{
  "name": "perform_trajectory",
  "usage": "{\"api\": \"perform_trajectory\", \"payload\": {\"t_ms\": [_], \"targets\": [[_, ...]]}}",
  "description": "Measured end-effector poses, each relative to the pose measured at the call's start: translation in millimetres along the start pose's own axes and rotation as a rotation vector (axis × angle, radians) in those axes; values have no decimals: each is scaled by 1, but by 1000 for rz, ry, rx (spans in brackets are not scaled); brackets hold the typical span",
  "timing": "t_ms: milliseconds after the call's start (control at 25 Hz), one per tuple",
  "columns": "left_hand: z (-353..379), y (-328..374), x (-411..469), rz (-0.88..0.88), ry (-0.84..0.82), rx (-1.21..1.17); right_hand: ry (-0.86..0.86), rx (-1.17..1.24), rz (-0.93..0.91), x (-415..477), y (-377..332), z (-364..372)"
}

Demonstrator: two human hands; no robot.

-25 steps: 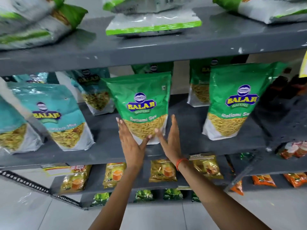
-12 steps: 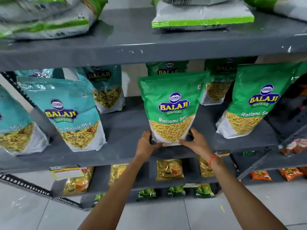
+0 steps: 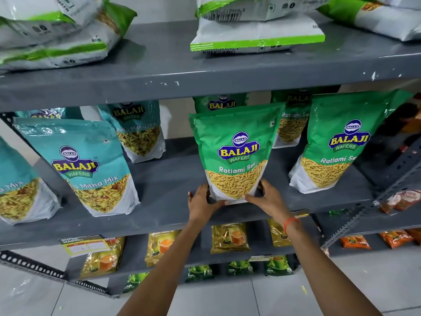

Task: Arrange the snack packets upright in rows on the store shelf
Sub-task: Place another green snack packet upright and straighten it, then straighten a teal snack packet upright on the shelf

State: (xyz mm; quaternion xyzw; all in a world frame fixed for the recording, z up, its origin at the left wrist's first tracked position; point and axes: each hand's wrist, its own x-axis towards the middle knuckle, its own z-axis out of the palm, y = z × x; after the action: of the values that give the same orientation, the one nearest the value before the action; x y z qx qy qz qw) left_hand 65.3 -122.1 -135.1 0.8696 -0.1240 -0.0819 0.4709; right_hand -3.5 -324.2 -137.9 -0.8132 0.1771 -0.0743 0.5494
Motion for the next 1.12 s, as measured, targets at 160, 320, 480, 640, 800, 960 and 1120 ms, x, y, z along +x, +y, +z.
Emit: {"api": "perform_trajectory", "payload": {"t_ms": [160,320,480,640,800,960,1120], "targets": [[1,1,-1,7,1,-4,1,-11,0,-1,0,3],[-6,2,-10,50,-51,-2,-13,46,-10,-8,-10,5],[-26,4,-22,190,-8,54,439,82,-212,-46,-43,36],[-73,-7,-37,514,214,262,450,134,-494,-73,-85,111],[-142,-50,-49,493,430,332,320,52,-568,-69,-121,191],[-214,-107,-49,337,542,316,105,48,-444,-56,-128,263],[-258,-153,-34,137,370,-24,-95,52,-212,-30,-124,297]]}}
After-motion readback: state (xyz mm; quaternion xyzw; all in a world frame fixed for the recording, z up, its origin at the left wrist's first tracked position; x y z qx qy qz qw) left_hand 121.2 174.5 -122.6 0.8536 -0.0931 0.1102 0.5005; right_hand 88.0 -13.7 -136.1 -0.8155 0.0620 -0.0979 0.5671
